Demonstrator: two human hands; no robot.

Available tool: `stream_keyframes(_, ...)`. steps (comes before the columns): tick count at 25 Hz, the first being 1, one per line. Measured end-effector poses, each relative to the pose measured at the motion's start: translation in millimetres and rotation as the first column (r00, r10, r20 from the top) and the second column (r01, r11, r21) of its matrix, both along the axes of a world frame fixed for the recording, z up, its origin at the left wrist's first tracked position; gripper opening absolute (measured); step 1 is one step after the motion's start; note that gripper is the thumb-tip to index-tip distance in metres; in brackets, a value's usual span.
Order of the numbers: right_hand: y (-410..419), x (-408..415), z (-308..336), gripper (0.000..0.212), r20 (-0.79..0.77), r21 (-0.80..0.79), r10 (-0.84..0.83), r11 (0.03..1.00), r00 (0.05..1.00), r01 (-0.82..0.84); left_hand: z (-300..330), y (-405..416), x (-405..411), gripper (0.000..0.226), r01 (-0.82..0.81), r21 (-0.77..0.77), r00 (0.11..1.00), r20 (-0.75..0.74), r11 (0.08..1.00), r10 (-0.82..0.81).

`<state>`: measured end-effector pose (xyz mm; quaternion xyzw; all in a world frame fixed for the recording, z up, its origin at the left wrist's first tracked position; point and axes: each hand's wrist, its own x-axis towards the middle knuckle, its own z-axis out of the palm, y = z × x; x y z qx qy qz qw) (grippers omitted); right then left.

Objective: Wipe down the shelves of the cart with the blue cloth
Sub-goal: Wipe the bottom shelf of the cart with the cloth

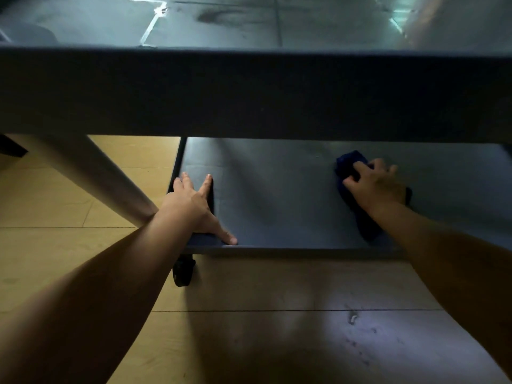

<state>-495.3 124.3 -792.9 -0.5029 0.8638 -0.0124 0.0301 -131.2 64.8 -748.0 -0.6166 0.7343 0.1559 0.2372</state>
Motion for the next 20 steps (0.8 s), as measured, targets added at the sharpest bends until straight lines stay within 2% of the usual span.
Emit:
stream_keyframes(3,8,-13,-10,0.036,-0.012,0.014,-0.018,1.000,1.000,0.019,-1,0,1,0.176,0.022,-0.039,1.000,0.000,0.999,-0.022)
stream_keyframes(7,17,-3,-22,0.061,0.011,-0.027,-0.024,0.999,1.000,0.024,-6,0,4,0.177,0.086,-0.084,0.996,0.006,0.993,-0.086)
stream_keyframes(10,11,-5,-9,0.073,-0.024,0.032,-0.025,0.999,0.999,0.026,-7,-2,4,0.174,0.123,-0.095,0.992,0.016,0.988,-0.122)
stream_keyframes(13,3,7,2,0.062,0.021,0.045,-0.012,0.999,1.000,0.011,-5,-1,5,0.172,0.161,-0.104,0.987,0.033,0.981,-0.158)
stream_keyframes(15,-5,23,8,0.045,0.129,-0.055,0.012,0.998,0.992,-0.005,-4,1,4,0.169,0.137,-0.091,0.990,0.008,0.986,-0.137)
stream_keyframes(18,-20,79,23,0.034,0.266,-0.267,0.236,0.950,0.935,-0.163,-2,3,3,0.168,0.109,-0.063,0.994,-0.012,0.992,-0.110)
stream_keyframes(20,-22,128,30,0.035,0.294,-0.312,0.400,0.899,0.868,-0.308,-1,2,3,0.167,0.113,-0.055,0.993,-0.018,0.992,-0.115)
